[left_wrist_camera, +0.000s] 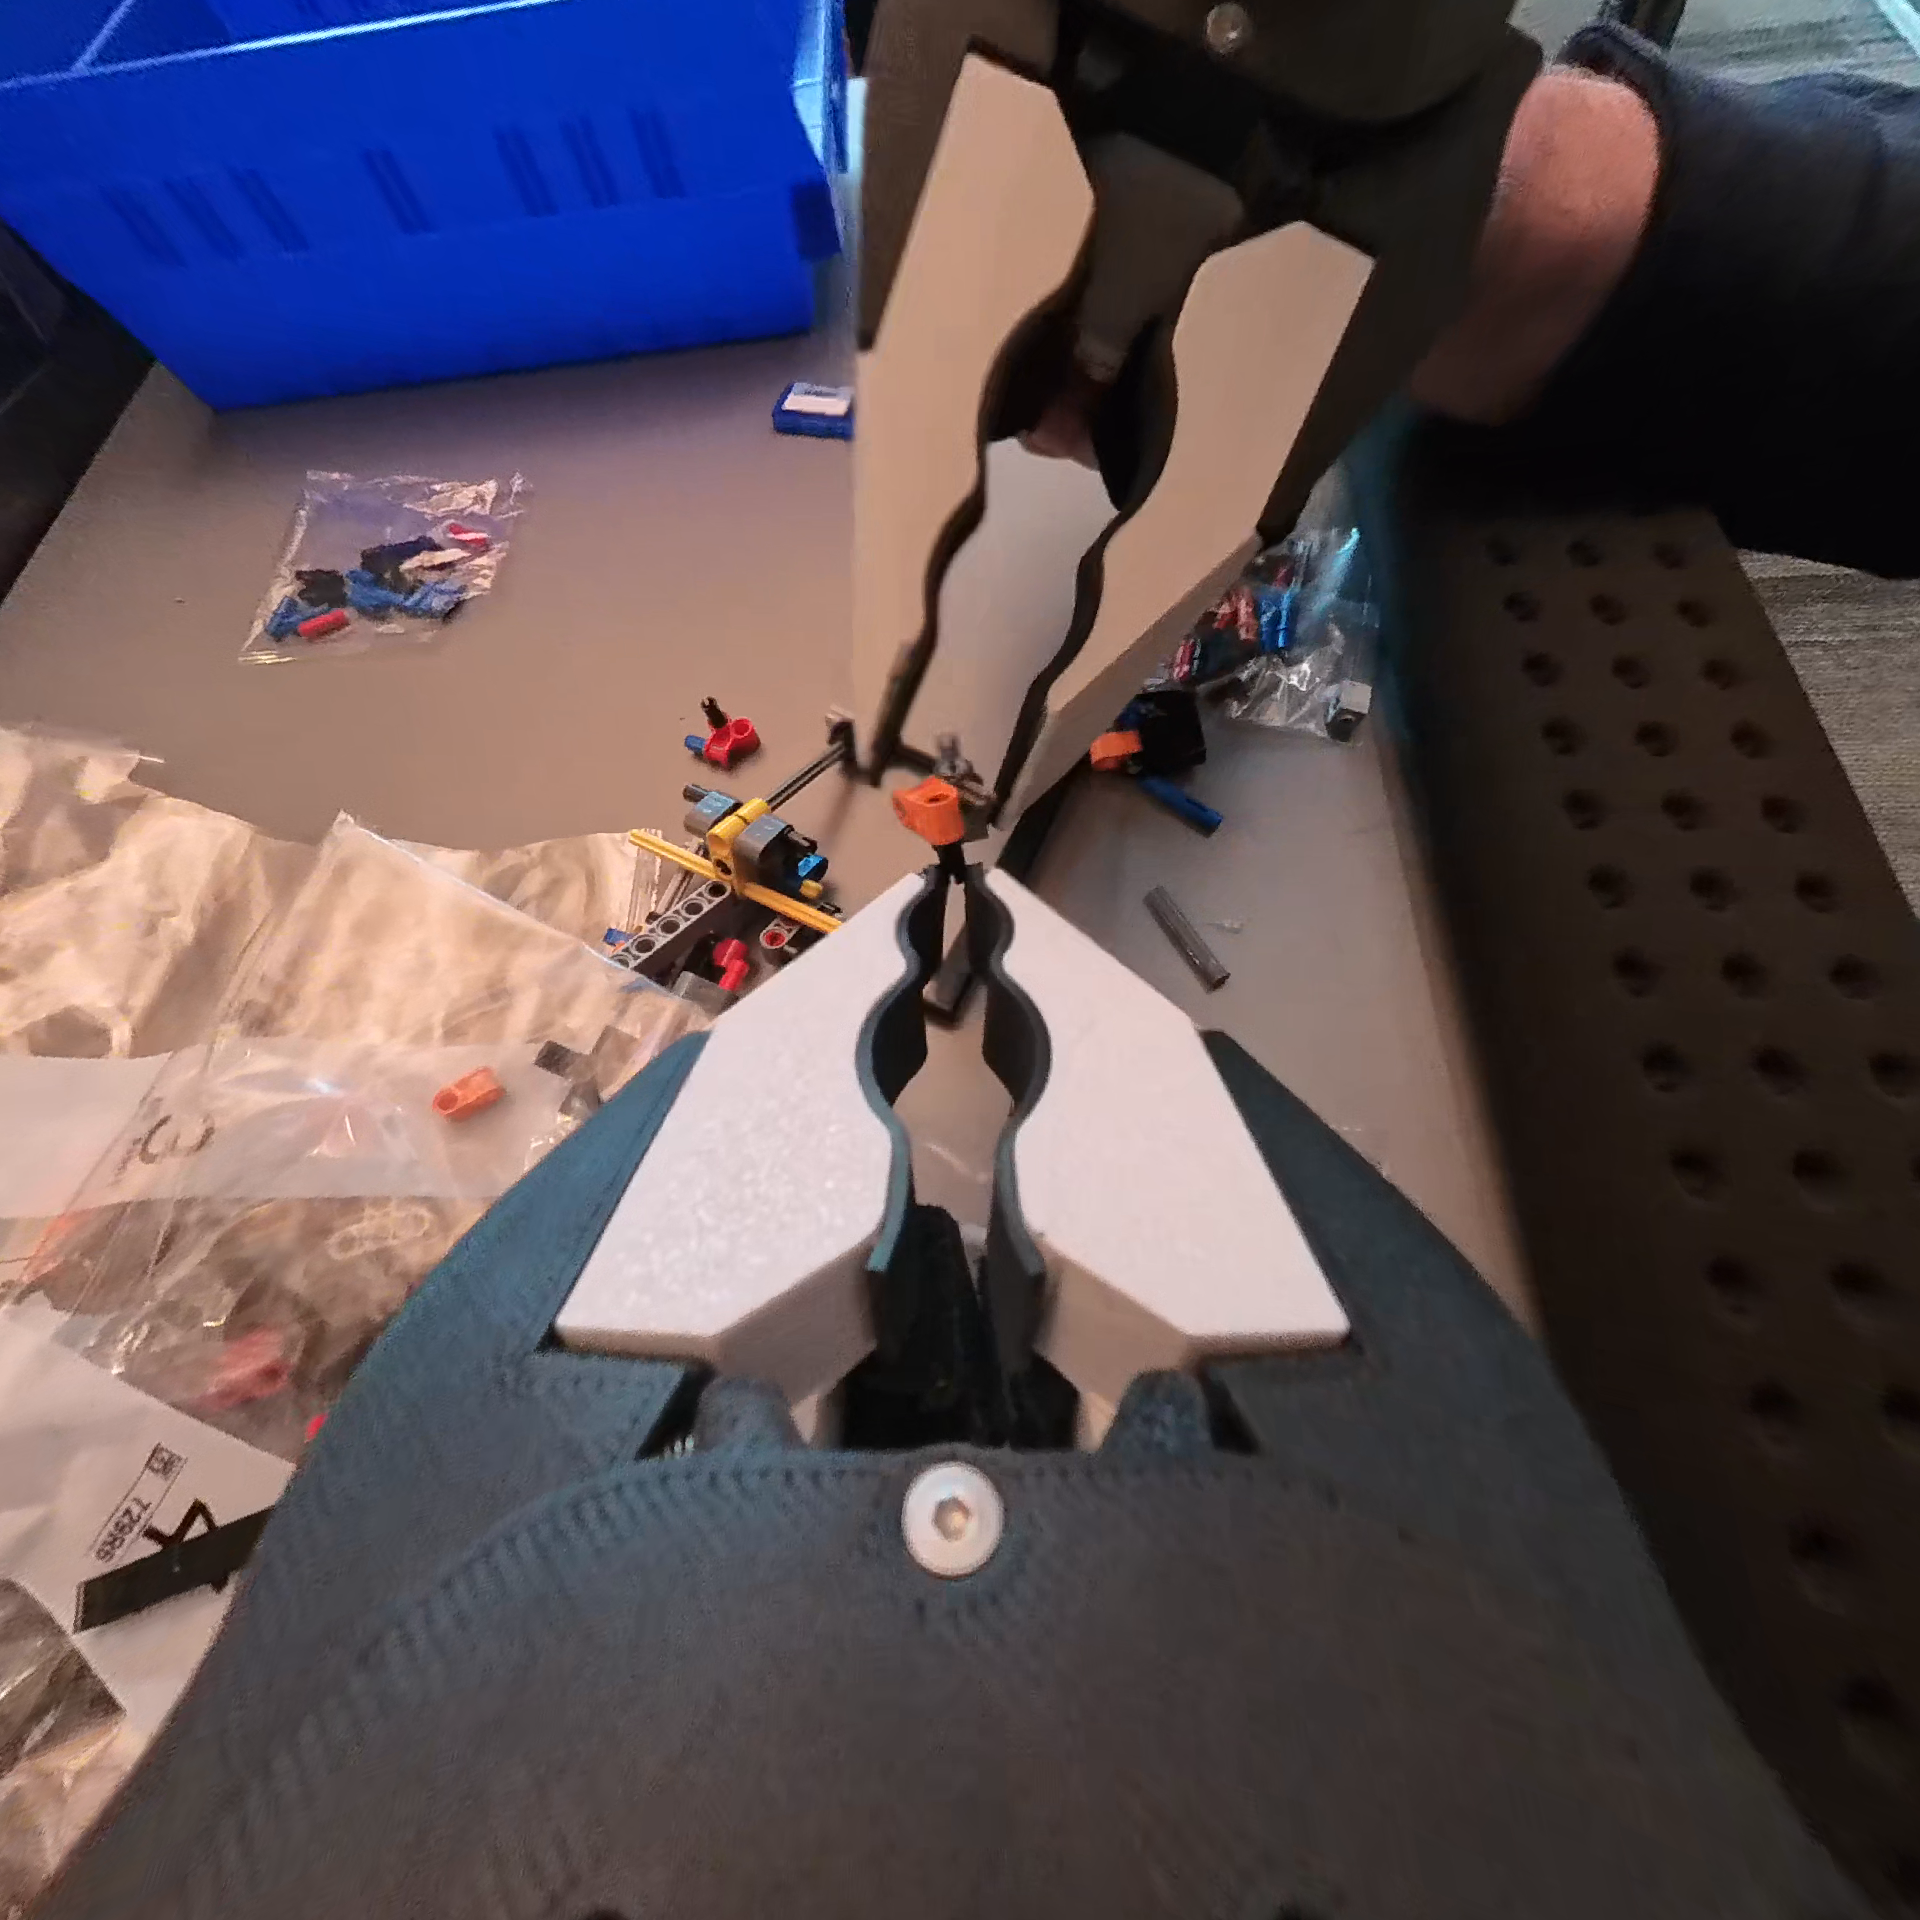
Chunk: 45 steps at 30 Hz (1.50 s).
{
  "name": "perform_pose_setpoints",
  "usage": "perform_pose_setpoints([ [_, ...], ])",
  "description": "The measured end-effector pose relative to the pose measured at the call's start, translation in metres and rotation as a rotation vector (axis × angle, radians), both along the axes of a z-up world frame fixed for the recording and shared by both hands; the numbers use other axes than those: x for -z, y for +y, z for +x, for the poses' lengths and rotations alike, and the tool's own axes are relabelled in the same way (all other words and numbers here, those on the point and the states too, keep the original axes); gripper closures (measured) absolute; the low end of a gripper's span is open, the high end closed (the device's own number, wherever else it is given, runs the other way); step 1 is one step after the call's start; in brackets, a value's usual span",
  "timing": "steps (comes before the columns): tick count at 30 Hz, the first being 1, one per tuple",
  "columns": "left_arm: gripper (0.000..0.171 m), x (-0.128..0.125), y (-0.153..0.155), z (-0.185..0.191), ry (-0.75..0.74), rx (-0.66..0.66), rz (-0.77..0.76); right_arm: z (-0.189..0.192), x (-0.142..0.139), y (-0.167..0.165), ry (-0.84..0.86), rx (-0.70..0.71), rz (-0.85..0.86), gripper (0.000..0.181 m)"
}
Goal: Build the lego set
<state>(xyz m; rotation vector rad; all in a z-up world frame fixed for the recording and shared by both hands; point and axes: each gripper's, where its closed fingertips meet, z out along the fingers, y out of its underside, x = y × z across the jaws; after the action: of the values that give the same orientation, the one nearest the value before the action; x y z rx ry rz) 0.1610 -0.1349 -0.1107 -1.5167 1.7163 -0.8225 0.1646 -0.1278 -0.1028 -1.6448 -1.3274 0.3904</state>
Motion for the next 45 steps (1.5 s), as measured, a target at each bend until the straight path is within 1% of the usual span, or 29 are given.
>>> perform_pose_setpoints([
  [4,0.168,0.006,-0.006,0.0,0.046,0.038,0.059,-0.006,0.005,-0.006,-0.042,-0.045,0.035,0.159],
  [6,0.168,0.01,-0.008,-0.001,0.072,0.049,0.084,-0.009,0.011,-0.01,-0.07,-0.072,0.029,0.166],
  [8,0.168,0.012,-0.007,-0.002,0.086,0.052,0.105,-0.008,0.016,-0.01,-0.093,-0.067,0.008,0.167],
  [12,0.168,0.004,-0.005,-0.001,0.044,0.041,0.121,-0.007,0.009,-0.008,-0.032,-0.052,-0.028,0.168],
  [14,0.163,0.001,-0.006,0.001,0.024,0.04,0.122,-0.008,0.007,-0.009,-0.013,-0.054,-0.039,0.168],
  [18,0.16,0.004,-0.004,0.001,0.04,0.033,0.139,-0.01,0.01,-0.01,-0.021,-0.062,-0.047,0.168],
  [19,0.161,0.004,-0.005,0.001,0.04,0.035,0.138,-0.01,0.01,-0.01,-0.024,-0.061,-0.044,0.168],
  [20,0.167,0.005,-0.007,0.001,0.039,0.048,0.138,-0.01,0.009,-0.01,-0.021,-0.058,-0.04,0.169],
  [26,0.168,0.006,-0.009,0.0,0.058,0.061,0.177,-0.01,0.011,-0.013,-0.043,-0.068,-0.039,0.168],
  [28,0.168,0.003,-0.01,-0.002,0.06,0.08,0.209,-0.011,0.009,-0.014,-0.03,-0.077,-0.055,0.168],
  [31,0.168,-0.004,-0.011,-0.007,0.066,0.102,0.297,-0.011,0.002,-0.019,0.021,-0.091,-0.094,0.169],
  [32,0.168,0.002,0.001,-0.015,0.137,0.059,0.363,-0.006,0.0,-0.017,0.024,-0.075,-0.098,0.169],
  [33,0.168,0.01,0.016,-0.029,0.21,0.027,0.411,0.002,-0.006,-0.014,0.065,-0.052,-0.098,0.169],
  [34,0.168,0.005,0.016,-0.033,0.157,0.022,0.331,0.007,-0.016,-0.012,0.139,-0.041,-0.122,0.17],
  [35,0.169,-0.015,0.007,-0.029,0.034,0.036,0.241,0.007,-0.019,-0.012,0.166,-0.048,-0.138,0.17],
  [36,0.168,-0.025,0.005,-0.028,0.03,0.043,0.278,0.003,-0.014,-0.013,0.141,-0.055,-0.142,0.169],
  [37,0.168,-0.024,0.004,-0.027,0.065,0.053,0.334,0.0,-0.006,-0.013,0.103,-0.059,-0.141,0.169],
  [38,0.168,-0.019,-0.002,-0.024,0.066,0.076,0.308,-0.002,-0.001,-0.015,0.08,-0.074,-0.148,0.169],
  [39,0.168,-0.006,-0.009,-0.022,0.083,0.113,0.25,-0.004,0.0,-0.019,0.081,-0.096,-0.159,0.169],
  [40,0.168,0.01,-0.008,-0.025,0.143,0.12,0.237,-0.005,-0.001,-0.021,0.099,-0.112,-0.174,0.169],
  [41,0.168,0.02,-0.004,-0.026,0.182,0.119,0.274,-0.004,-0.002,-0.02,0.117,-0.111,-0.184,0.169],
  [42,0.168,0.023,-0.006,-0.025,0.186,0.129,0.275,-0.004,-0.002,-0.019,0.121,-0.108,-0.183,0.169],
  [44,0.168,0.018,-0.014,-0.018,0.142,0.15,0.229,-0.005,0.0,-0.02,0.121,-0.113,-0.194,0.169],
  [45,0.167,0.018,-0.015,-0.017,0.143,0.149,0.219,-0.005,0.002,-0.019,0.116,-0.108,-0.207,0.168],
])
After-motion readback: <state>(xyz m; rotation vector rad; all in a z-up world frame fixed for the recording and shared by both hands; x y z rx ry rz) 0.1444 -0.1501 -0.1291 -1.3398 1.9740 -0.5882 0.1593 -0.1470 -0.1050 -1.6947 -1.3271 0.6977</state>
